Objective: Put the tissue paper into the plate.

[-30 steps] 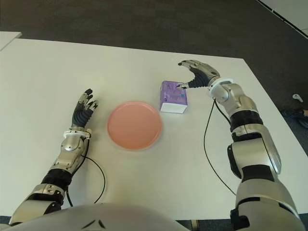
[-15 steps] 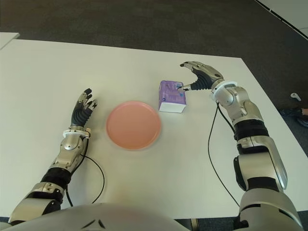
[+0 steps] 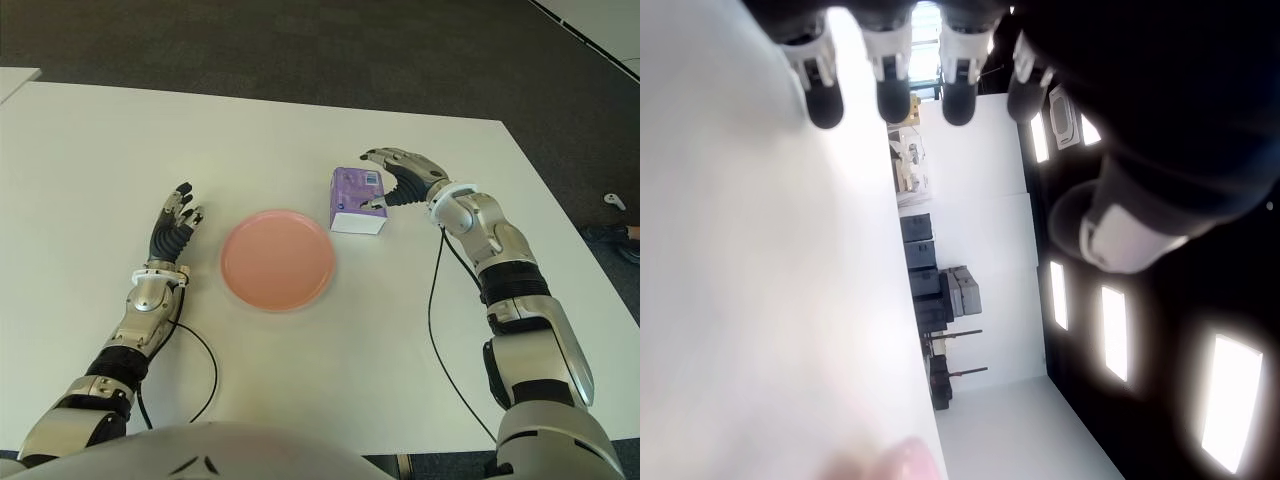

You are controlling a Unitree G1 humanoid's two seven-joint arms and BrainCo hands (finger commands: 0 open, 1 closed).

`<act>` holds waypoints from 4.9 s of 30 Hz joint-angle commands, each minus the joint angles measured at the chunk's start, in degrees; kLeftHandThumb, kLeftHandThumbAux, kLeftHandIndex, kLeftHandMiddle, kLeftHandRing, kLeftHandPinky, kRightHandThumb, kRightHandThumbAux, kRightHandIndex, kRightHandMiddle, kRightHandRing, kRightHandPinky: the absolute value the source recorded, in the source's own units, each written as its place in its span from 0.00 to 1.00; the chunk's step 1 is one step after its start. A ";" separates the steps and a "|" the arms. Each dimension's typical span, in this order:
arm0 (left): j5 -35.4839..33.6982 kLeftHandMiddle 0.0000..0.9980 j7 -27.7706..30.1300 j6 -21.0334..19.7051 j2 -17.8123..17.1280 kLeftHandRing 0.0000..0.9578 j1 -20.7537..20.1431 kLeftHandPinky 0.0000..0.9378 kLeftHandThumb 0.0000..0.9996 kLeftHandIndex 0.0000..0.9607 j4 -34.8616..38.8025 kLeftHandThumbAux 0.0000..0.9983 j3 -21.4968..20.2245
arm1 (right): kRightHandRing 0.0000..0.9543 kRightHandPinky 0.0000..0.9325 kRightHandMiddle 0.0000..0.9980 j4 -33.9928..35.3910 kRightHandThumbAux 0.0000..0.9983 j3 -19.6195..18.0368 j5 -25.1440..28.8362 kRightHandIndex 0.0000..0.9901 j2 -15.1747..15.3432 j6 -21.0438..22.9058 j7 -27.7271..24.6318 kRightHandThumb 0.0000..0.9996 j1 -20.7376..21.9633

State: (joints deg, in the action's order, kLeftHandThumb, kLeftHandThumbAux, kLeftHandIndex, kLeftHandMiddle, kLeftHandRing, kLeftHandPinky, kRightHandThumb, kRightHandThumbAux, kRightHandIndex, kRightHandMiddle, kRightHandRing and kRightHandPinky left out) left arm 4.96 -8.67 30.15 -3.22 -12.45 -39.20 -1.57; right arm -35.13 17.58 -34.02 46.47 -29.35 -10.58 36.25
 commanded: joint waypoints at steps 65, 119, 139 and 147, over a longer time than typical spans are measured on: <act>0.24 0.00 -0.43 -23.94 6.74 0.00 13.45 0.00 0.01 0.00 33.38 0.62 4.32 | 0.00 0.00 0.03 -25.49 0.52 13.24 -10.39 0.00 -9.35 -8.92 17.65 0.00 3.60; 2.62 0.00 -2.55 -25.94 6.89 0.00 14.06 0.00 0.00 0.00 35.17 0.62 4.88 | 0.71 0.75 0.51 -37.05 0.67 22.19 -12.30 0.39 -18.28 -0.97 40.92 0.81 -0.61; 2.01 0.00 -1.64 -25.61 6.56 0.00 14.91 0.00 0.00 0.00 36.18 0.64 4.92 | 0.91 0.90 0.53 -35.74 0.68 16.61 -4.36 0.40 -20.22 -2.32 35.21 0.86 -1.86; 1.29 0.00 -1.22 -25.53 5.97 0.00 14.25 0.00 0.00 0.00 34.95 0.63 4.11 | 0.91 0.90 0.53 -35.27 0.68 16.59 -4.21 0.41 -20.09 -2.36 35.50 0.86 -2.29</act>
State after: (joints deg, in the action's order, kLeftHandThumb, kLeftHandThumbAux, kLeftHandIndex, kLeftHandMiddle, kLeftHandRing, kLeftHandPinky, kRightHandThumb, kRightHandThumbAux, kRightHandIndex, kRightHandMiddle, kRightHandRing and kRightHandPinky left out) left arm 6.68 -10.92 5.19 3.03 1.38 -3.37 2.79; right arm -68.42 32.26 -36.29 28.16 -32.41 30.32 40.11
